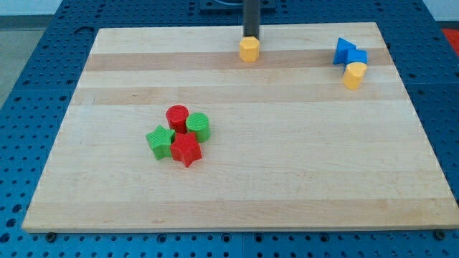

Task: Move the yellow hexagon above the blue triangle

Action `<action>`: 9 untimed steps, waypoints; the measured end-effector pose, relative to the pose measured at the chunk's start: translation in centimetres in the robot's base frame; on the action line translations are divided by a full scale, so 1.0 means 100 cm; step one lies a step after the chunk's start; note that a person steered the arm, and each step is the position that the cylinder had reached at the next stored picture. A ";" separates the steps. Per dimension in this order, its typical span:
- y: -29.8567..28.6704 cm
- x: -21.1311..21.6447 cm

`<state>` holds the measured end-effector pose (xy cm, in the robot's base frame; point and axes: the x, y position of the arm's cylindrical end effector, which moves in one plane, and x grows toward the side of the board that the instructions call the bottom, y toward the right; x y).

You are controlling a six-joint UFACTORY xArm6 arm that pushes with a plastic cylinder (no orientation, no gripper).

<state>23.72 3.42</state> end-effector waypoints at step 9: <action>0.065 0.010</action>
<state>24.71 9.95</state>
